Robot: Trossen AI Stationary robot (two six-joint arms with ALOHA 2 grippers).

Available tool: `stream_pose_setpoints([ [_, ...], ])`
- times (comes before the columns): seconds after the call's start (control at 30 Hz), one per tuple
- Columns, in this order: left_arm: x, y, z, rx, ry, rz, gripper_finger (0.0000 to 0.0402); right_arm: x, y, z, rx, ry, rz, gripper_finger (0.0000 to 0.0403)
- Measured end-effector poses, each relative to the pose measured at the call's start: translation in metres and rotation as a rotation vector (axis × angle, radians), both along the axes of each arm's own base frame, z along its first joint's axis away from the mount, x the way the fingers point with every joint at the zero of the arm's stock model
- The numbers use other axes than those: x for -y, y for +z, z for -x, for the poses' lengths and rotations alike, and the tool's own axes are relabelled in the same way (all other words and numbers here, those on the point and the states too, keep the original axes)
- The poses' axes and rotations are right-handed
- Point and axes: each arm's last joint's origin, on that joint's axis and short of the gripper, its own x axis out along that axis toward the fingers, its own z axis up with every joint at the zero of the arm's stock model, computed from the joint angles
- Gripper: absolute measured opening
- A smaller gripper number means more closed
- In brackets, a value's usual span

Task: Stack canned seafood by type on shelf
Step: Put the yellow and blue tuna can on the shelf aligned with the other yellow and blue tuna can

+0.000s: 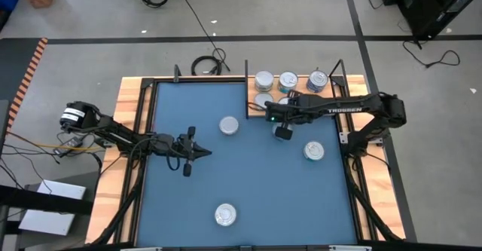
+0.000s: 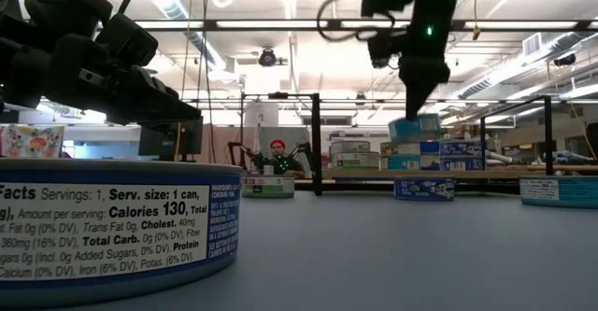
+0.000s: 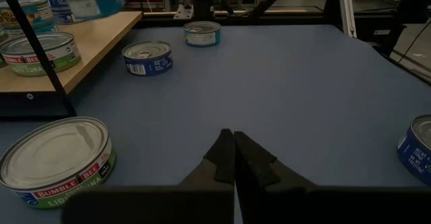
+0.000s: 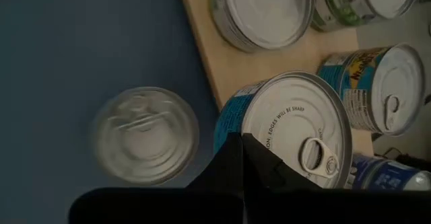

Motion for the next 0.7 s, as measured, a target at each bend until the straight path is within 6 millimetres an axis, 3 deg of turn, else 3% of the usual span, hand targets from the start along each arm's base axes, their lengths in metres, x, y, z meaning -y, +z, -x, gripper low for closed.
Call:
stream_pose_setpoints([
  [0.27, 0.0, 0.0, 0.0, 0.0, 0.0, -0.001, 0.0001, 0.033, -0.027, 0.007, 0.025, -0.043, 0.022, 0.0],
  [0.7, 0.0, -0.001, 0.0, -0.008, 0.0, -0.002, 0.0001, 0.063, -0.03, 0.013, 0.084, -0.069, -0.027, 0.0],
])
